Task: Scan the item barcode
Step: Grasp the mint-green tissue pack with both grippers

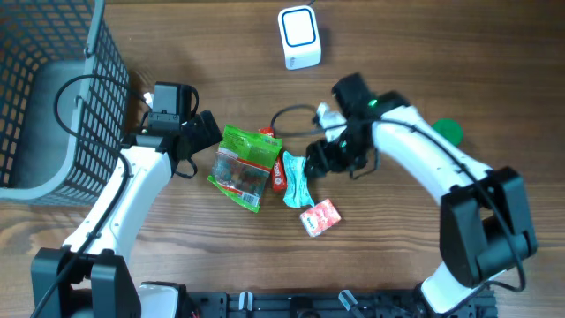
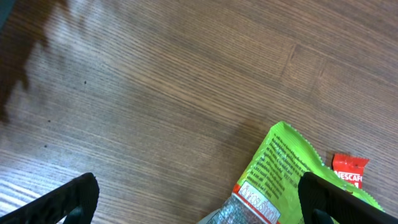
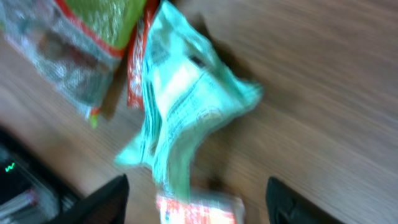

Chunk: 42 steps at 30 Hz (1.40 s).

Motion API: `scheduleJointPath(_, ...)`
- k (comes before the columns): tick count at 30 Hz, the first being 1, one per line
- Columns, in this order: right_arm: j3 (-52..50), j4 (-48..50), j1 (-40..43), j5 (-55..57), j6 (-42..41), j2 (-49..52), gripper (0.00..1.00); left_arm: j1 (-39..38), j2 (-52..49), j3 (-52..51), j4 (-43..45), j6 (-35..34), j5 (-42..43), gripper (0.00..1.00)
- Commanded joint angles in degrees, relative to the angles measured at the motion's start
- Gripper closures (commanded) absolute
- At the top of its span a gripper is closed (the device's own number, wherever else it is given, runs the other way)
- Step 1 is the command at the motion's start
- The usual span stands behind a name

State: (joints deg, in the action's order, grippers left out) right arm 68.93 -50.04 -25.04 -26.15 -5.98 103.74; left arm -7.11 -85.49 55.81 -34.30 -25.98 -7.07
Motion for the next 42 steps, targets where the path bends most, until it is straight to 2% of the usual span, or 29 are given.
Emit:
scheduleJointPath(1,-5.18,6.99,-4.04,-0.9,-3.63,-0.35,0.34,0.15,0.74,0.07,0.24,0.28,-0.5,0.0)
scheduleJointPath(3,-5.86,9.73,-4.96,-0.68,-5.46,-0.33,0.42,0.15,0.74,0.07,0.24,0.28,-0.5,0.0)
scheduleJointPath(4,-5.86,10.93,-4.94,-0.66,-6.23,-0.35,0.56,0.15,0.74,0.07,0.24,0.28,-0.5,0.0)
scheduleJointPath(5,-5.86,11.8,-4.9,-0.35,-6.19,-0.35,0.75,0.15,0.74,0.07,0.24,0.28,-0.5,0.0)
scheduleJointPath(6,-5.77,12.72,-4.66,0.63,-6.25,-0.35,0.89,0.15,0.74,0.07,0.22,0.28,-0.5,0.0)
scheduleJointPath(7,-5.31,13.16,-3.8,0.87,-6.23,-0.37,0.96,0.15,0.74,0.07,0.24,0.28,-0.5,0.0)
scheduleJointPath(16,-4.02,12.9,11.69,0.39,-7.17,-0.46,0.96,0.15,0.74,0.07,0.24,0.28,-0.5,0.0)
scheduleJointPath(20,-4.02,11.02,13.88,0.44,-4.48,-0.46,0.96,0.15,0.74,0.07,1.42,0.24,-0.48,0.0)
scheduleJointPath(22,-4.0,10.03,14.14,0.39,-4.39,-0.52,0.96,0.15,0.98,0.09,3.3,-0.26,8.17,0.0)
scheduleJointPath(25,-4.0,9.92,16.0,-5.01,-2.99,-1.49,0.96,0.15,1.33,0.09,6.62,-1.01,30.14,0.0)
scheduleJointPath(26,-4.0,9.9,16.74,-7.82,-2.99,-1.55,0.96,0.11,1.33,0.09,7.43,-4.17,35.5,0.18)
scheduleJointPath(27,-4.0,9.9,17.05,-9.03,-2.99,-1.55,0.96,-0.55,1.29,0.07,8.07,-6.43,38.75,0.7)
scheduleJointPath(28,-4.02,9.73,17.16,-10.01,-3.06,-1.55,0.96,-2.21,1.25,0.07,8.81,-7.78,39.39,0.96)
scheduleJointPath(30,-4.22,9.2,17.07,-10.01,-3.26,-1.53,0.96,-7.23,1.11,0.07,11.63,-8.24,39.41,0.96)
scheduleJointPath(32,-5.14,9.05,17.07,-10.71,-3.21,-1.53,0.96,-12.0,0.13,0.07,14.58,-11.56,39.17,0.96)
scheduleJointPath(34,-6.47,9.09,17.07,-13.22,-3.21,-1.53,0.96,-17.66,-4.13,0.07,20.33,-15.5,39.19,0.96)
scheduleJointPath(37,-6.64,9.05,17.07,-12.9,-3.04,-1.53,0.96,-22.1,-9.11,0.07,25.09,-16.61,39.21,0.96)
scheduleJointPath(39,-6.56,8.81,17.2,-11.87,-3.08,-1.55,0.82,-24.9,-12.17,0.07,29.31,-16.74,39.19,0.96)
scheduleJointPath(40,-5.09,7.43,17.7,-11.82,-3.06,-1.75,0.68,-25.24,-12.46,0.07,30.95,-16.74,39.19,0.96)
scheduleJointPath(42,-1.42,3.52,18.82,-11.85,-3.02,-2.51,0.61,-25.14,-12.46,0.07,32.48,-16.96,39.19,0.96)
